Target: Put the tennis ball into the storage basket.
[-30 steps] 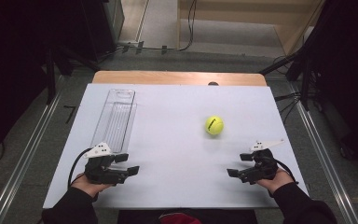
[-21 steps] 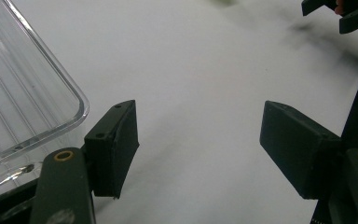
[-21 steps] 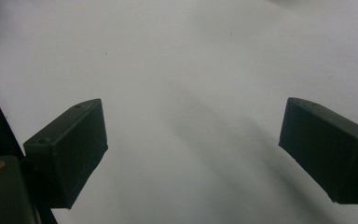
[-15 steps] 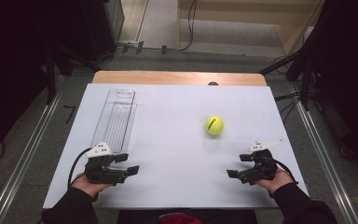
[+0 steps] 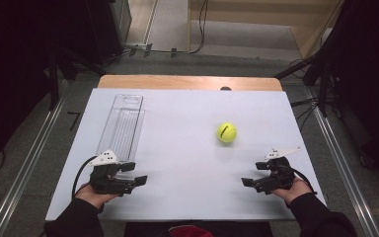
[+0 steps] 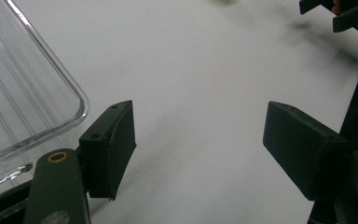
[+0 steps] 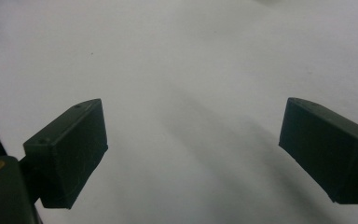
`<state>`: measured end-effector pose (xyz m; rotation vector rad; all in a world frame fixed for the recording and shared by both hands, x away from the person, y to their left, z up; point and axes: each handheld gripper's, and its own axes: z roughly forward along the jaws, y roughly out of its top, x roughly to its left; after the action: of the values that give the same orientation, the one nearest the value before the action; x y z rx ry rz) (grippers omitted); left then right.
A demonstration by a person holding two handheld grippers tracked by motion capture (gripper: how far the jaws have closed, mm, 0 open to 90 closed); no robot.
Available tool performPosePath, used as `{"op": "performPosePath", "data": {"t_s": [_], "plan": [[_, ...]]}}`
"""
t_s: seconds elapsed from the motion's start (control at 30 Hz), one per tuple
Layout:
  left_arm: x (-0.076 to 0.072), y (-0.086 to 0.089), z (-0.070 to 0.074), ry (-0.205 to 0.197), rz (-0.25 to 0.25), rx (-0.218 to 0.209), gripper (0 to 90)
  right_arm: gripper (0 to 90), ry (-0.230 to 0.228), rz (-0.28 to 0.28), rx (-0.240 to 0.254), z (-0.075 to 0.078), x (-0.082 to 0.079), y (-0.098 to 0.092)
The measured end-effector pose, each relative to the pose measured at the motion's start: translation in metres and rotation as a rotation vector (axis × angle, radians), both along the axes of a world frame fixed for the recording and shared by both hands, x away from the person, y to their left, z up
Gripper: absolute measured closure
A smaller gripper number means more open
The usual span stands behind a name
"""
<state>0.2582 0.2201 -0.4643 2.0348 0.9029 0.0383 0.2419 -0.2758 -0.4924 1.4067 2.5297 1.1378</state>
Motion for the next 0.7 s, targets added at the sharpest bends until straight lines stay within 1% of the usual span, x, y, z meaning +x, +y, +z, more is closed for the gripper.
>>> {"op": "performPosePath", "data": {"t_s": [0.03, 0.07, 0.17, 0.33, 0.47, 0.6, 0.7], "plan": [[0.000, 0.000, 0.000, 0.001, -0.001, 0.002, 26.1, 5.7, -0.002, -0.011, -0.003, 0.000, 0.000, -0.001], [0.000, 0.000, 0.000, 0.000, 0.001, 0.001, 26.1, 5.7, -0.006, -0.038, -0.010, 0.001, 0.002, -0.003], [0.000, 0.000, 0.000, 0.001, 0.000, 0.001, 26.1, 5.7, -0.006, -0.058, -0.013, 0.002, 0.004, -0.005], [0.000, 0.000, 0.000, 0.001, -0.001, 0.002, 26.0, 5.7, 0.004, -0.076, -0.017, 0.002, 0.008, -0.004], [0.000, 0.000, 0.001, -0.005, 0.009, -0.001, 26.0, 5.8, -0.011, -0.095, -0.015, 0.003, 0.011, -0.005], [0.000, 0.000, 0.000, -0.005, 0.011, -0.001, 26.1, 5.7, -0.013, -0.113, 0.001, 0.005, 0.015, -0.007], [0.000, 0.000, 0.000, -0.005, 0.006, 0.002, 26.1, 5.7, -0.013, -0.115, 0.007, 0.005, 0.016, -0.007]]}}
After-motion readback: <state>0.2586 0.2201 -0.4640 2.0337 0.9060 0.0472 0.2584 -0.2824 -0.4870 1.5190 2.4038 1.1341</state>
